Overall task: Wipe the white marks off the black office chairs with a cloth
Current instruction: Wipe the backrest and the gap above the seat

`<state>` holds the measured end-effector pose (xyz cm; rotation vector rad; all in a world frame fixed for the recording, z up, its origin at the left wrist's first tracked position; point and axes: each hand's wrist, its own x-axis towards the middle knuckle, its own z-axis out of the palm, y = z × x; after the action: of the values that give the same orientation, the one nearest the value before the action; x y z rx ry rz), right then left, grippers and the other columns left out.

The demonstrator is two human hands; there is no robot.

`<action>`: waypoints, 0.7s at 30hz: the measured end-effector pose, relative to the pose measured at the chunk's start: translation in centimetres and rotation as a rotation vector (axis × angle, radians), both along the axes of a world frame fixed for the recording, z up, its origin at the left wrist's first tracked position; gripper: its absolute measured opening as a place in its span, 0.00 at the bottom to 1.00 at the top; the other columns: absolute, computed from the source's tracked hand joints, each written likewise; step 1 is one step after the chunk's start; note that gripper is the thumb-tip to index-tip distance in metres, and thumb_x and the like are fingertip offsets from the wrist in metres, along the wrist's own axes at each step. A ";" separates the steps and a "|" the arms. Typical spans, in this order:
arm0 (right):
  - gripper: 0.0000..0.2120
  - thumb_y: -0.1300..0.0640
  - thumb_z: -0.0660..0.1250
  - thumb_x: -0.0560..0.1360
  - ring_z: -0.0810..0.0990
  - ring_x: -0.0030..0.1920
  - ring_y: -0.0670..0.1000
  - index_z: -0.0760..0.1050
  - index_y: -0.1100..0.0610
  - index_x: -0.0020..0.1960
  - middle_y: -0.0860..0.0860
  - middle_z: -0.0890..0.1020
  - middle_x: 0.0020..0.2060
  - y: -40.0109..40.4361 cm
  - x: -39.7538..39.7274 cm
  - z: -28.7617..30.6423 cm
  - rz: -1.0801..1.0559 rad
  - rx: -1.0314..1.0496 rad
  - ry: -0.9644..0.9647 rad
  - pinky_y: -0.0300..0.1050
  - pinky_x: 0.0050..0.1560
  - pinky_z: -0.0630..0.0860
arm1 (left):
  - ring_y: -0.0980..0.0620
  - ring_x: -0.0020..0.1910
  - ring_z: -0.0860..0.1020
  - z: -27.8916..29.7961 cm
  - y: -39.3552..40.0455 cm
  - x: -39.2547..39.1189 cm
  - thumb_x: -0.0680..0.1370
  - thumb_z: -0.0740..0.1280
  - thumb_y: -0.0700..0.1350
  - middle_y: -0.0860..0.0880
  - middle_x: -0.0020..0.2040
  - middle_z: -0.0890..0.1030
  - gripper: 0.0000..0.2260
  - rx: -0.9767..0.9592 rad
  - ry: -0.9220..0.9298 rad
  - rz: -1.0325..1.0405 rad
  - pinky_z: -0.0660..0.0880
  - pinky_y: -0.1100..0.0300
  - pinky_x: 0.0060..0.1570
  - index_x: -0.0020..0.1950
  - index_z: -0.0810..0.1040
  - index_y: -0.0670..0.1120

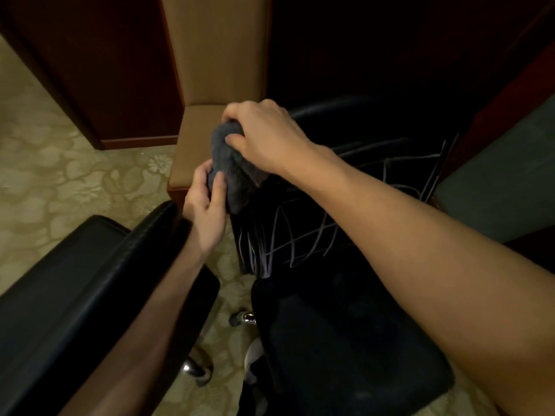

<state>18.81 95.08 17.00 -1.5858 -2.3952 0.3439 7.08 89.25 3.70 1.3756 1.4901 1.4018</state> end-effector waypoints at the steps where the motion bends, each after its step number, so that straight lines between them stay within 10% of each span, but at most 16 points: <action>1: 0.12 0.52 0.64 0.80 0.78 0.60 0.58 0.76 0.51 0.62 0.55 0.80 0.59 -0.7 -0.1 0.0 0.010 0.003 0.015 0.52 0.58 0.75 | 0.54 0.60 0.78 -0.1 -0.7 -0.1 0.82 0.57 0.56 0.48 0.61 0.80 0.24 0.003 -0.004 -0.004 0.75 0.55 0.61 0.71 0.70 0.41; 6: 0.13 0.51 0.64 0.80 0.76 0.62 0.57 0.76 0.49 0.64 0.54 0.79 0.60 -3.1 -0.4 -0.1 0.078 0.011 0.035 0.50 0.61 0.74 | 0.64 0.60 0.76 -0.2 -3.6 -1.1 0.82 0.55 0.50 0.47 0.64 0.75 0.25 -0.013 -0.090 -0.108 0.72 0.63 0.61 0.74 0.62 0.35; 13: 0.14 0.51 0.64 0.80 0.77 0.61 0.55 0.75 0.48 0.65 0.53 0.80 0.59 -6.0 0.0 -0.6 0.155 0.036 0.092 0.50 0.60 0.75 | 0.49 0.64 0.76 -0.3 -7.7 -0.8 0.81 0.56 0.51 0.45 0.65 0.75 0.23 -0.025 -0.207 -0.107 0.75 0.48 0.64 0.72 0.62 0.40; 21: 0.21 0.55 0.60 0.82 0.78 0.63 0.53 0.68 0.49 0.75 0.53 0.79 0.65 -8.3 -2.8 -4.2 0.049 0.210 0.193 0.48 0.61 0.75 | 0.53 0.64 0.75 -1.4 -6.2 1.5 0.86 0.56 0.44 0.47 0.65 0.75 0.19 0.146 -0.010 0.346 0.68 0.75 0.57 0.75 0.64 0.39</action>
<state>15.98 86.80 12.83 -1.3402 -2.2442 0.2341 8.58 83.04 2.27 1.2324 1.7063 1.7572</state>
